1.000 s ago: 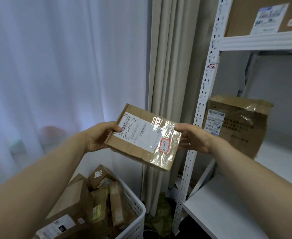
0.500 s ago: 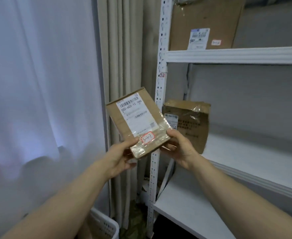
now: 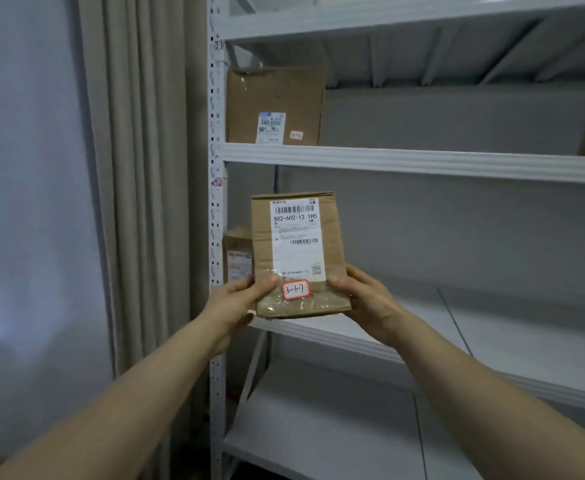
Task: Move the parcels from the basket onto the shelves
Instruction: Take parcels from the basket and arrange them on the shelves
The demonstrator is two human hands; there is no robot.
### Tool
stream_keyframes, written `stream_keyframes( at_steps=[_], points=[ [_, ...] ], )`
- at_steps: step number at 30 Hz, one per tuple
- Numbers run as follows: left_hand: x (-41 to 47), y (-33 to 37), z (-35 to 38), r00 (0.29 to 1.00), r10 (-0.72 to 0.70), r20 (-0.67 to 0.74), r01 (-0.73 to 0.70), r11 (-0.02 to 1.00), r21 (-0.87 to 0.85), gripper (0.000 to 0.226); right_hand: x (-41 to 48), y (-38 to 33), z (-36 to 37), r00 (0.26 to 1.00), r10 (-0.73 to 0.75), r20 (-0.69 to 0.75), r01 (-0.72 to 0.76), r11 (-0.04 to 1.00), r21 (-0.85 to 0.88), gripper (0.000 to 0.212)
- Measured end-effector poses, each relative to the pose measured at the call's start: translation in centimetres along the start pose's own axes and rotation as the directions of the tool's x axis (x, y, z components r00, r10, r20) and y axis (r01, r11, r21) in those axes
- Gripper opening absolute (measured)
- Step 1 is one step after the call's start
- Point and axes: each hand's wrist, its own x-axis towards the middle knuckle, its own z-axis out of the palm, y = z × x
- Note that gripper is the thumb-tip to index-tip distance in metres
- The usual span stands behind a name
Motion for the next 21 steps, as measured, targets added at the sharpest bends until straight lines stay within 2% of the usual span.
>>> stream_keyframes(
  at_steps=[4, 8, 11, 16, 21],
  points=[
    [-2.0, 0.8, 9.5, 0.987, 0.158, 0.024, -0.159, 0.985, 0.062, 0.036, -4.5, -2.9, -6.8, 0.991, -0.1, -0.084, 0.099, 0.995, -0.012, 0.048],
    [-3.6, 0.7, 19.6, 0.972, 0.216, 0.093, -0.219, 0.976, 0.016, 0.041, -9.8, -6.3, -14.6, 0.956, -0.194, -0.219, 0.183, 0.981, -0.068, 0.035],
    [-4.6, 0.8, 27.7, 0.948, 0.266, 0.176, -0.272, 0.962, 0.011, 0.044, -13.8, -8.3, -21.4, 0.893, -0.267, -0.363, 0.228, 0.962, -0.149, 0.027],
    [-5.2, 1.8, 39.6, 0.889, 0.365, 0.277, -0.373, 0.928, -0.026, 0.037, -19.4, -12.3, -29.7, 0.794, -0.397, -0.461, 0.288, 0.912, -0.291, 0.024],
    [-4.6, 3.7, 49.4, 0.818, 0.453, 0.354, -0.457, 0.886, -0.079, 0.043, -22.8, -16.2, -36.1, 0.613, -0.548, -0.568, 0.34, 0.833, -0.437, 0.031]
  ],
)
